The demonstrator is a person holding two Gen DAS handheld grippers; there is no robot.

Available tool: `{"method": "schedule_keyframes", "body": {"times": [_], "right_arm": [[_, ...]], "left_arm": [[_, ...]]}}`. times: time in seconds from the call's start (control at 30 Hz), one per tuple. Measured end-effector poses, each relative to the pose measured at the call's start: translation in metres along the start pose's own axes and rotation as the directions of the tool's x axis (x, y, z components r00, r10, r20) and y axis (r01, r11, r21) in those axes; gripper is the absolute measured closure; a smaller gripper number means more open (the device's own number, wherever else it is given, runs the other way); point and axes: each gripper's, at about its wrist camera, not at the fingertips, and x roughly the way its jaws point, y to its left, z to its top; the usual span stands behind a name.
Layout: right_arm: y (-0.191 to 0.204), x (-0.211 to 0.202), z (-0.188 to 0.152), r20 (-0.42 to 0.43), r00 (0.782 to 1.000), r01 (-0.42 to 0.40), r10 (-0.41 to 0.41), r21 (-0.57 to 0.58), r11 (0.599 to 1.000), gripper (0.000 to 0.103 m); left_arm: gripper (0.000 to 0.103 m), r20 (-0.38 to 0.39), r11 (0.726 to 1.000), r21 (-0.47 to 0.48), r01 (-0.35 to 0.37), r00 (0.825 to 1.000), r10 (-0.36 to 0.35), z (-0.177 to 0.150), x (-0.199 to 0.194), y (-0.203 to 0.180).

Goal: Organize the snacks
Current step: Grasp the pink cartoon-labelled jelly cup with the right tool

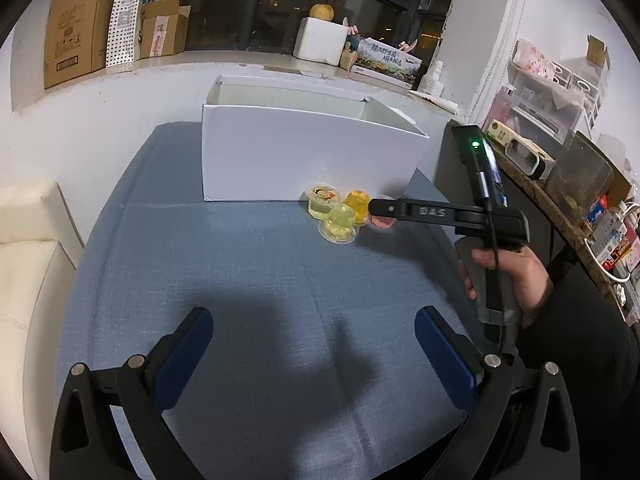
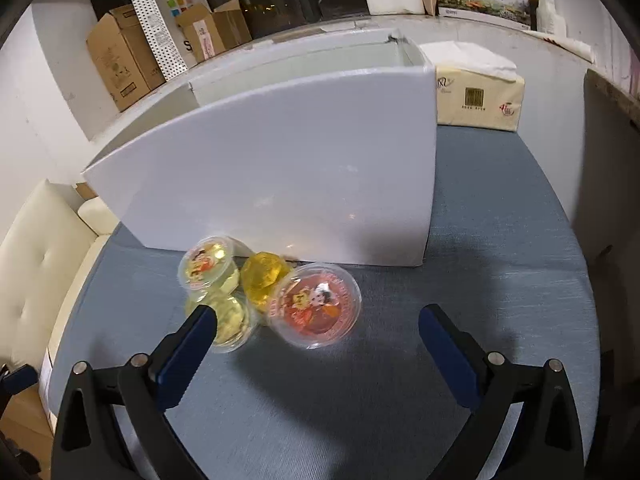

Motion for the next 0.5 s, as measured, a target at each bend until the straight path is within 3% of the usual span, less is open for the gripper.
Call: {"method": "schedule_keyframes", "body": {"times": [0.1,0.2,0.5], "right_arm": [[-0.001,0.007,-0.001,-0.019,0.999,0.031,-0.031,-0.014,0.999,0.068],[-0.004,0.007,-0.003,-0.020,1.000,-0.015,0.015,-0.007,1.000,0.068],[0.001,-0.033,-0.024,0.057,0.997,-0.048,0.049,-0.021,0.999,0.068]], "left_arm": [[0.000,-0.010,1.000,0.002,-0.001,1.000,0.001,0.001,0.004,-0.001],[0.000,-0.012,1.000,0.003,-0.005,1.000,0.005,0.004,0.009,-0.002],[0.000,0.002,1.000,0.006,-0.027,1.000,0.026,0.036,0.037,-0.005]]}}
